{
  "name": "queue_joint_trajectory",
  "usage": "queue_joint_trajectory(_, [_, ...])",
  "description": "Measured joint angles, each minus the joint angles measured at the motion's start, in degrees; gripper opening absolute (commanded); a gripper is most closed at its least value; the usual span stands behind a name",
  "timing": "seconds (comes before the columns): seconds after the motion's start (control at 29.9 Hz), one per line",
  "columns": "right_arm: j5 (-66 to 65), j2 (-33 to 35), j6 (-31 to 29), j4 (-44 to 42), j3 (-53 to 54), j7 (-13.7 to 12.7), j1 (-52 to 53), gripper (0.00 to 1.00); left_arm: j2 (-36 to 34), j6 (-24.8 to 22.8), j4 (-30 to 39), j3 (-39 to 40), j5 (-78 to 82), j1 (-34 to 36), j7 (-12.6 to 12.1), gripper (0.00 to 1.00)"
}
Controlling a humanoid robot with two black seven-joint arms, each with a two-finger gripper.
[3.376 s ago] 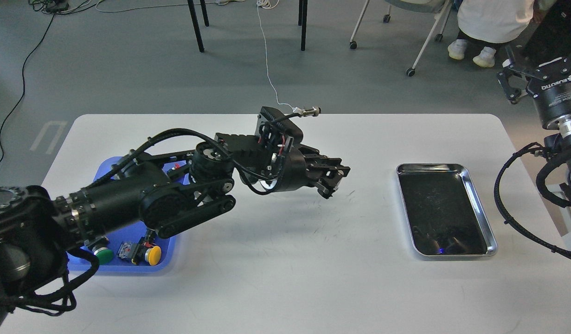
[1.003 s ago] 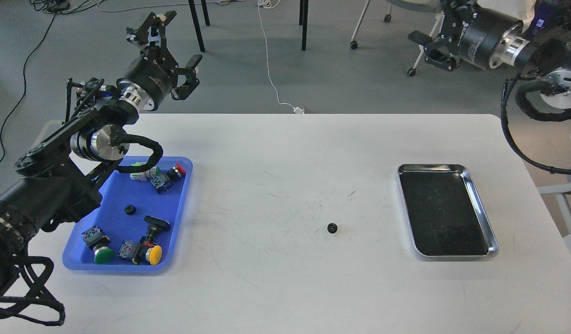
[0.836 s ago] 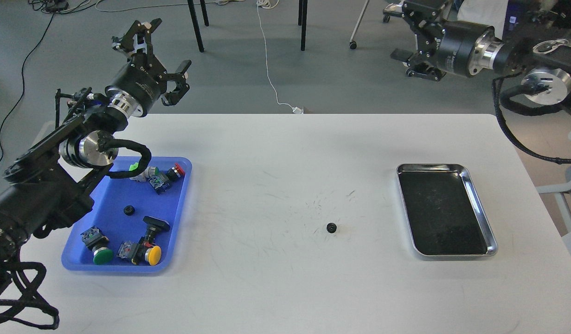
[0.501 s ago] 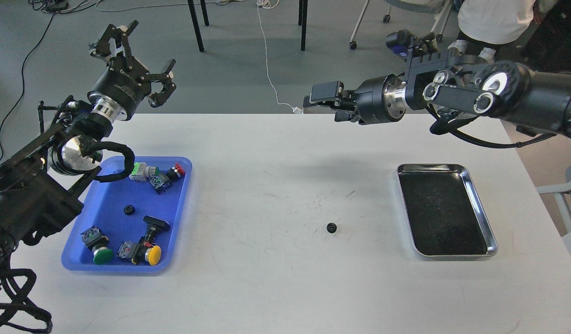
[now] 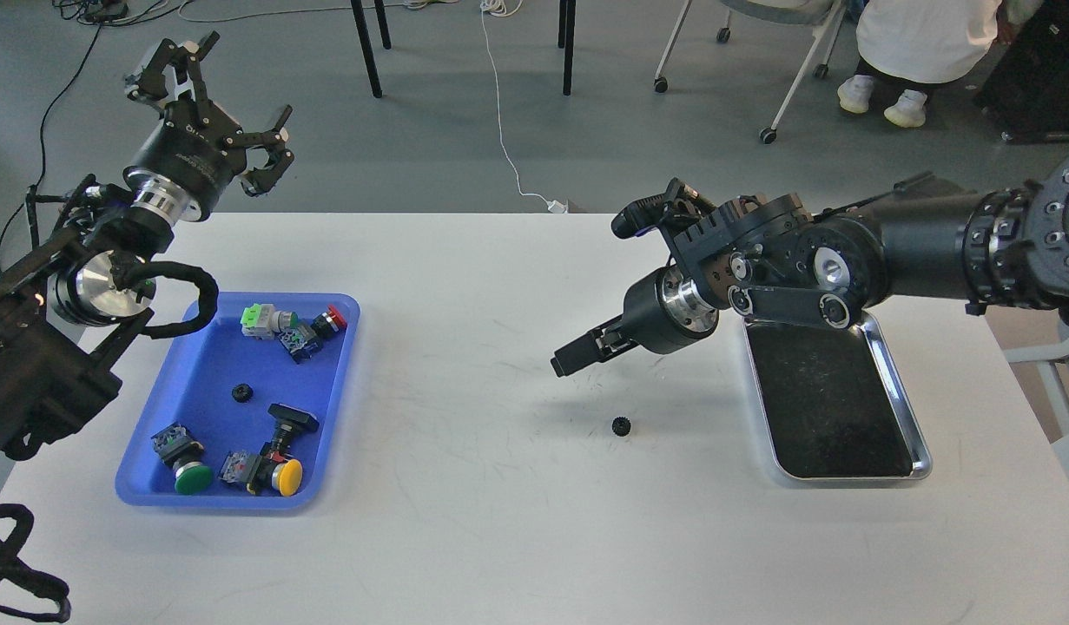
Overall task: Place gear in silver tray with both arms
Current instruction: 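Reach the right gripper down toward the black gear on the table, then close the right gripper on the black gear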
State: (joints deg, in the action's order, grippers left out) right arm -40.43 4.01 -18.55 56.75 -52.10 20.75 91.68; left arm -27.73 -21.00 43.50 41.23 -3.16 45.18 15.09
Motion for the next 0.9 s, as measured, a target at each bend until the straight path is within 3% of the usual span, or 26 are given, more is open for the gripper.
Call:
queue_joint_trajectory(0.4, [-8.1, 0.1, 5.1, 0.1, -1.2, 0.3, -5.0, 0.76, -0.1, 0.9, 0.5, 0.0, 0.1, -0.1, 0.0, 0.98])
queue_joint_trajectory(0.6, [-8.3, -1.8, 5.5, 0.0, -1.2, 0.3, -5.0, 0.56, -0.6, 0.8, 0.5, -0.1, 0.1, -0.1, 0.0, 0.98])
queue_joint_trajectory(0.9, [-8.3, -3.9, 5.5, 0.0, -1.9, 0.2, -4.8, 0.50, -2.5, 0.5, 0.5, -0.1, 0.1, -0.3, 0.1, 0.98])
